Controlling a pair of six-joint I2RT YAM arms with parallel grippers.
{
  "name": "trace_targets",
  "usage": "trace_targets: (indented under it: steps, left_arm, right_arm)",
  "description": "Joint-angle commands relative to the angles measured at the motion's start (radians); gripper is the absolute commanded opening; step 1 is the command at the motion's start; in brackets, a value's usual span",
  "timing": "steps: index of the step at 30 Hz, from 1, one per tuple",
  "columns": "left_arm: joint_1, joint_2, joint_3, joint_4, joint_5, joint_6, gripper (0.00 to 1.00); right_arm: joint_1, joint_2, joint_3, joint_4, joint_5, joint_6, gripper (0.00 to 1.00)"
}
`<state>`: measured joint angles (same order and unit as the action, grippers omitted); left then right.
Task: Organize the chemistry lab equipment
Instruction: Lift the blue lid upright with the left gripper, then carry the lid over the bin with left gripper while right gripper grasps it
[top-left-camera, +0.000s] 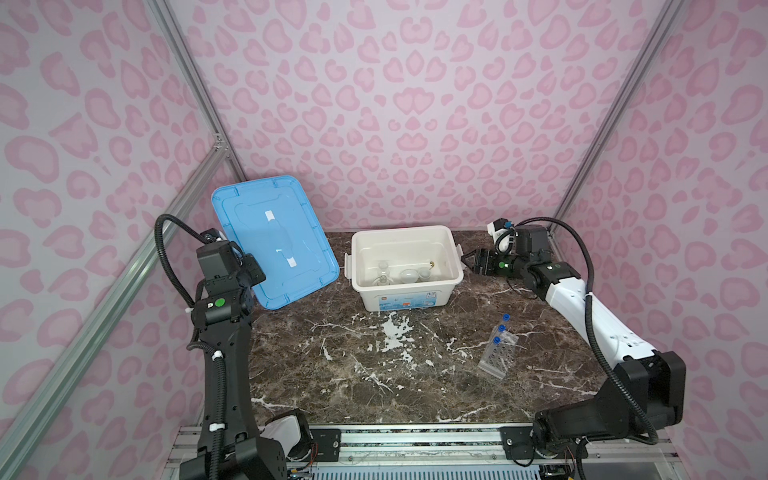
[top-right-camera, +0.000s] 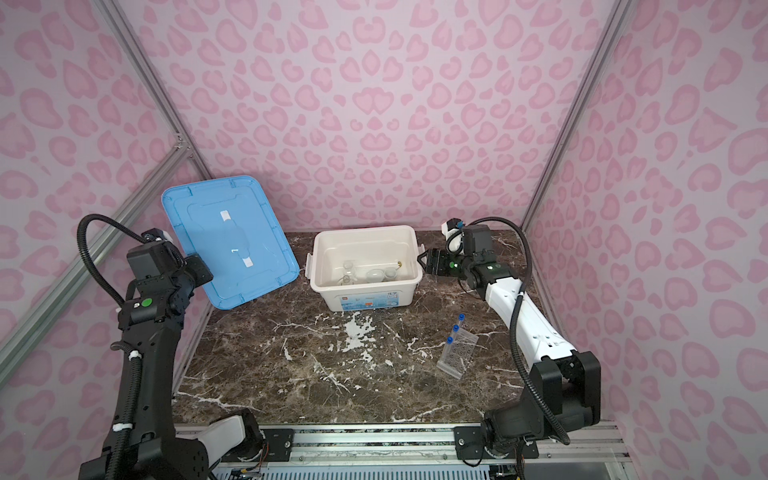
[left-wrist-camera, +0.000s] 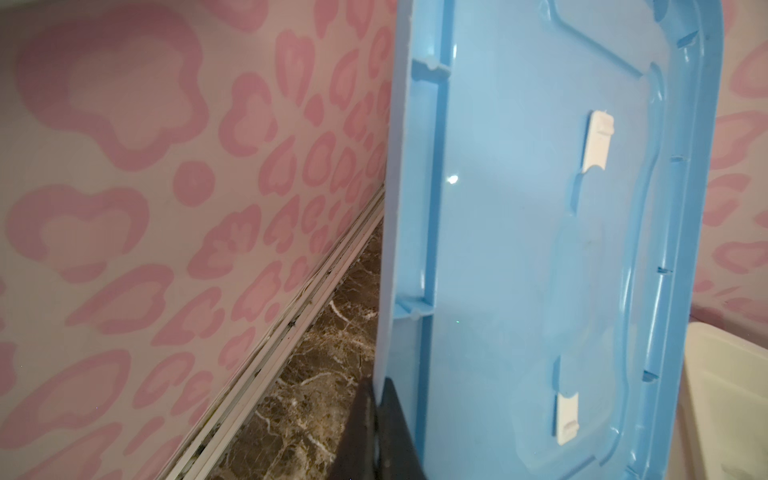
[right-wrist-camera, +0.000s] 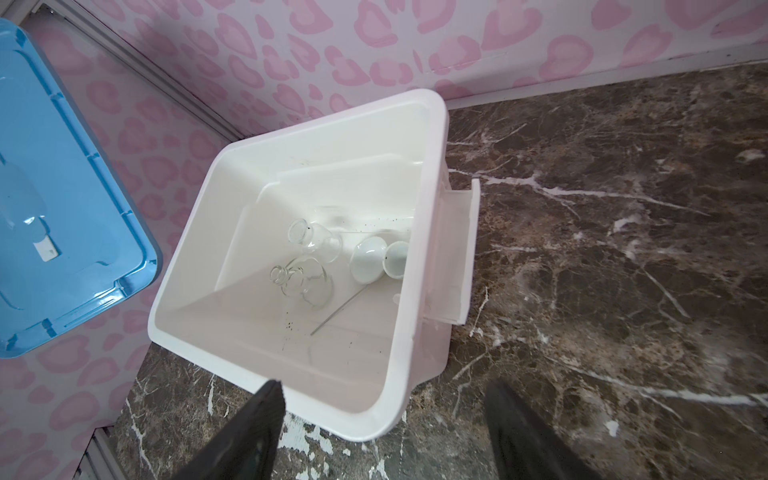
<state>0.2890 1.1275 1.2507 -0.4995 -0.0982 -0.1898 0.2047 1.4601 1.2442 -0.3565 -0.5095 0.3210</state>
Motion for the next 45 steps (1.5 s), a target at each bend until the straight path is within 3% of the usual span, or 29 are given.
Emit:
trace_targets:
  steps: [1, 6, 10, 27, 37, 45]
  left_arm:
    - [-0.034, 0.004, 0.050, 0.056, -0.002, -0.015, 0.04]
    - [-0.077, 0.026, 0.089, 0.074, 0.001, -0.025, 0.04]
    - [-0.119, 0.058, 0.137, 0.092, 0.097, -0.056, 0.04]
    - [-0.464, 0.376, 0.263, 0.211, 0.262, -0.083, 0.04]
    - [-0.571, 0.497, 0.312, 0.285, 0.338, -0.124, 0.04]
    - [-0.611, 0.550, 0.334, 0.334, 0.359, -0.155, 0.04]
  right_arm:
    - [0.009, 0.018, 0.010, 0.057, -0.034, 0.002, 0.78]
    - [0.016, 0.043, 0.029, 0.083, -0.057, 0.015, 0.78]
    - [0.018, 0.052, 0.032, 0.122, -0.093, 0.022, 0.79]
    - [0.017, 0.091, 0.002, 0.401, -0.302, 0.112, 0.83]
    - [-0.030, 0.087, -0.063, 0.523, -0.353, 0.191, 0.82]
    - [-0.031, 0.091, -0.080, 0.539, -0.380, 0.215, 0.76]
